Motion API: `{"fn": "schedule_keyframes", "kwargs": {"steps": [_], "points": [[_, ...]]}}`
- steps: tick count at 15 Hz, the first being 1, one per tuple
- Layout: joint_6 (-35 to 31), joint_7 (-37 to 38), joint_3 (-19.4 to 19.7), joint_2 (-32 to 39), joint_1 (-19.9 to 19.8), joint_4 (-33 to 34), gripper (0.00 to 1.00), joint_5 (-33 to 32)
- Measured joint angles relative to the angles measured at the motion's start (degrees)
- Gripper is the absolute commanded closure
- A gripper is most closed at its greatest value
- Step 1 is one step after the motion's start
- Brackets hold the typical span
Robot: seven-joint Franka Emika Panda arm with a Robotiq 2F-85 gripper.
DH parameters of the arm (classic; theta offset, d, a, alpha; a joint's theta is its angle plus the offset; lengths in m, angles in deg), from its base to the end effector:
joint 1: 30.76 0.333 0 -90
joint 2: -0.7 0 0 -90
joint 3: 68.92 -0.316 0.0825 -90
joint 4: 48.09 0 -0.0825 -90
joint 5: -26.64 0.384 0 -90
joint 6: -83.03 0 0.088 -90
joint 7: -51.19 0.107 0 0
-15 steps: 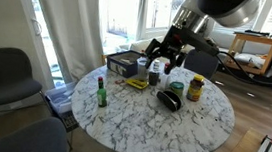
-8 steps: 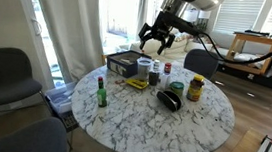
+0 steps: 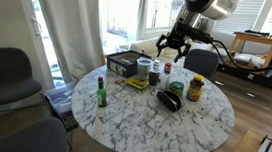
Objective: Remove the white bottle from the sunglasses from the glasses pouch
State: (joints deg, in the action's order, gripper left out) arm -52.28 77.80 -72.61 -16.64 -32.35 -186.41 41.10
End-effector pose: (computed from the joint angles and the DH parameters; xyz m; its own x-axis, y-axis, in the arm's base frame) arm 0.4678 0.0212 0.4504 0.8178 -0.5630 0.1190 -0.5169 -0.8096 -0.2782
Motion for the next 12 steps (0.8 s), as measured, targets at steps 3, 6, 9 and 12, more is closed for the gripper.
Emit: {"fn": "schedule_keyframes", "kwargs": {"steps": [3, 6, 9, 12], "points": [[0.0, 0.0, 0.0, 0.3, 0.1, 0.9, 0.00, 0.0], [-1.3, -0.1, 0.4, 0.7, -0.3, 0.4, 0.00, 0.0], [-5.8, -2.4, 3.3, 3.3, -2.0, -3.2, 0.00, 0.0], [-10.3, -4.9, 6.8, 7.7, -4.0, -6.2, 0.00, 0.3]]}}
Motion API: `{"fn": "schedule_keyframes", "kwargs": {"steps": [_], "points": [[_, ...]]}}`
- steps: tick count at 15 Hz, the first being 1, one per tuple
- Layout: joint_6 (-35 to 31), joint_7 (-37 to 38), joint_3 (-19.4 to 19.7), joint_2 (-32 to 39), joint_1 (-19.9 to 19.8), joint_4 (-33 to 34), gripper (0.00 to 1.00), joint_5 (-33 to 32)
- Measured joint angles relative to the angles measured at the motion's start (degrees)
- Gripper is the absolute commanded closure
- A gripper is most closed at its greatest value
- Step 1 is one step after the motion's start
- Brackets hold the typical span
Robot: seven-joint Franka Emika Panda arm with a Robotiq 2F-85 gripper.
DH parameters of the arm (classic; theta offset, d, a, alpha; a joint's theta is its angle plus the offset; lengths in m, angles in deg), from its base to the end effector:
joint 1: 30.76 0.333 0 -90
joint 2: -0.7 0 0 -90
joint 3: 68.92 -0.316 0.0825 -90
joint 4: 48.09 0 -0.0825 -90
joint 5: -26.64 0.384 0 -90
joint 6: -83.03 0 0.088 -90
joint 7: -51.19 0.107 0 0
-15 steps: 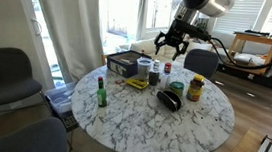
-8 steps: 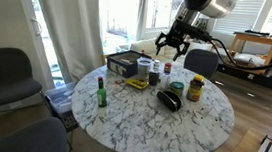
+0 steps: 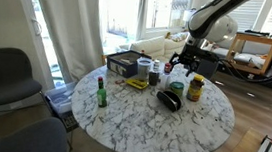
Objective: Remove the white bottle from the sunglasses from the glasses pouch
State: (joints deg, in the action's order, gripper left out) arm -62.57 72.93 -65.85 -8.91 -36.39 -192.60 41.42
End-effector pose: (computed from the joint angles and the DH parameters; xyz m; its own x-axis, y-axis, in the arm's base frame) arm 0.4591 -0.0732 0.3565 0.7353 -0.6728 0.0824 -0.6413 -0.7299 -0.2367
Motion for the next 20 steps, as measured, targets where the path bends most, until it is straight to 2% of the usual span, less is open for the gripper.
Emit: {"fn": "schedule_keyframes", "kwargs": {"steps": [3, 9, 13, 15, 16, 18, 20], "points": [[-2.2, -2.0, 1.7, 3.9, -0.3, -0.2, 0.00, 2.5], [-2.1, -2.1, 1.4, 3.6, -0.2, 0.2, 0.00, 2.2], [-5.1, -0.6, -0.2, 6.4, 0.1, -0.8, 0.00, -6.0], [-5.4, -3.3, -0.9, 7.7, 0.8, -1.3, 0.00, -6.8], [-4.9, -6.9, -1.1, 8.0, 1.5, -1.4, 0.00, -5.0], [-3.1, -15.6, -1.6, 7.7, 2.8, -1.3, 0.00, 2.5], [-1.8, -19.9, -1.8, 6.9, 3.7, -1.1, 0.00, 6.0]]}}
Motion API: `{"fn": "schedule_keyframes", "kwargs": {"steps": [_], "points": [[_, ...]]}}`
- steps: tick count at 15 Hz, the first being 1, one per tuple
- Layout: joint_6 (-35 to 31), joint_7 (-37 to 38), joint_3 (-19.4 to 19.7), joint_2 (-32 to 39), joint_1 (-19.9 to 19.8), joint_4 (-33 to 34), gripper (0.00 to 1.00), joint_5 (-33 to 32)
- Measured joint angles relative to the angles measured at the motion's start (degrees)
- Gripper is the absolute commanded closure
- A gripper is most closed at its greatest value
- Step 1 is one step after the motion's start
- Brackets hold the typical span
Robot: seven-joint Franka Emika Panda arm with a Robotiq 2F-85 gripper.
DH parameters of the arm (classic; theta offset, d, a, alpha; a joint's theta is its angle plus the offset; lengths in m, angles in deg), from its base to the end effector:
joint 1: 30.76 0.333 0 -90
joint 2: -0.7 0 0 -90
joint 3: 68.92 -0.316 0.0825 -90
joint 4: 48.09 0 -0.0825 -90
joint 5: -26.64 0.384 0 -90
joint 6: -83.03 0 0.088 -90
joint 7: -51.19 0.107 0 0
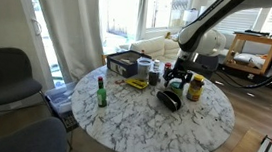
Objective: Remove the white bottle from the sunglasses from the glasses pouch
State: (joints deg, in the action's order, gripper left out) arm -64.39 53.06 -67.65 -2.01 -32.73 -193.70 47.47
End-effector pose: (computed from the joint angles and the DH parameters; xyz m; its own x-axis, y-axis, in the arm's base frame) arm 0.4591 -0.0318 0.2956 0.9231 -0.3828 0.0382 -0.3663 -0.9049 -0.2168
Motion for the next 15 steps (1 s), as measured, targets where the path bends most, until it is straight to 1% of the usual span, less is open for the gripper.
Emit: {"fn": "schedule_keyframes", "kwargs": {"steps": [2, 3, 4, 6, 7, 8, 9, 10, 12, 13, 14, 15], "points": [[0.4, -0.5, 0.0, -0.4, 0.0, 0.1, 0.00, 0.3], [-0.5, 0.5, 0.0, -0.3, 0.0, 0.1, 0.00, -1.1], [-2.9, 3.1, 0.0, -0.1, 0.0, -0.1, 0.00, -4.8], [-6.9, 10.4, 0.0, 0.7, -0.3, -0.5, 0.01, -14.2], [-7.9, 14.2, 0.1, 1.3, -0.6, -0.6, 0.07, -19.0], [-8.3, 17.5, 0.2, 1.8, -0.9, -0.6, 0.11, -23.2], [-8.3, 20.2, 0.3, 2.3, -1.1, -0.6, 0.17, -26.5], [-8.1, 22.1, 0.4, 2.6, -1.1, -0.6, 0.26, -28.9], [-7.4, 23.8, 0.4, 3.2, -1.0, -0.6, 0.19, -31.3], [-6.9, 23.8, 0.3, 3.4, -0.8, -0.6, 0.19, -31.3], [-6.2, 23.7, 0.2, 3.4, -0.6, -0.6, 0.16, -31.4], [-5.5, 23.6, 0.1, 3.5, -0.4, -0.6, 0.17, -31.4]]}}
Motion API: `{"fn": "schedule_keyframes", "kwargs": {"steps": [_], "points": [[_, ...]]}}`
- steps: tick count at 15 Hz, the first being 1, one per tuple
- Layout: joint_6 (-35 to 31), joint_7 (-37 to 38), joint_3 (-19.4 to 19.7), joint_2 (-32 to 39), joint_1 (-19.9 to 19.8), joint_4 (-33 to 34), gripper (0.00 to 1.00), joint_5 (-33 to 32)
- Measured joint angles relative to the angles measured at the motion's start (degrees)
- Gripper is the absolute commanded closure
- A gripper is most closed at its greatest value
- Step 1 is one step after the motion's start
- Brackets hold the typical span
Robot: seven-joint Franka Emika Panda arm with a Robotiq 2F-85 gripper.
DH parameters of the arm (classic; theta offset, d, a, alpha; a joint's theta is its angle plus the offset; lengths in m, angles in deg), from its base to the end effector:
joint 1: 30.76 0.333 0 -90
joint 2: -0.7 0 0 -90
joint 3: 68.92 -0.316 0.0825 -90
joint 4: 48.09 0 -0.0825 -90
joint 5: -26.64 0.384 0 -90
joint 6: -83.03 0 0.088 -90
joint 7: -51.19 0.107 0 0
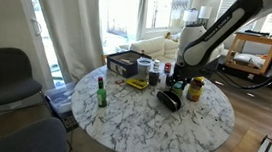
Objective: Remove the white bottle from the sunglasses from the glasses pouch
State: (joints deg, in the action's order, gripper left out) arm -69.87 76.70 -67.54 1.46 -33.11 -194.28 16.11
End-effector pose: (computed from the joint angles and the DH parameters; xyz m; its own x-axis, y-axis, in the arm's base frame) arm 0.4628 -0.0248 0.2734 0.9323 -0.3379 0.1292 -0.3464 -0.9368 0.0491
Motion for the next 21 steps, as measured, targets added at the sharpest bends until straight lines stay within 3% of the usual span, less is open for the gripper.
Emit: {"fn": "schedule_keyframes", "kwargs": {"steps": [3, 6, 14, 21], "points": [[0.5, -1.0, -0.2, 0.3, 0.3, 0.1, 0.37, 0.0], [0.5, -3.5, -0.3, 1.5, 0.5, 0.4, 0.45, 0.6], [0.5, -11.1, -0.8, 6.3, 1.5, 3.3, 0.39, 5.1], [0.6, -11.7, 0.6, 11.9, 1.5, 7.9, 0.42, 5.2]]}}
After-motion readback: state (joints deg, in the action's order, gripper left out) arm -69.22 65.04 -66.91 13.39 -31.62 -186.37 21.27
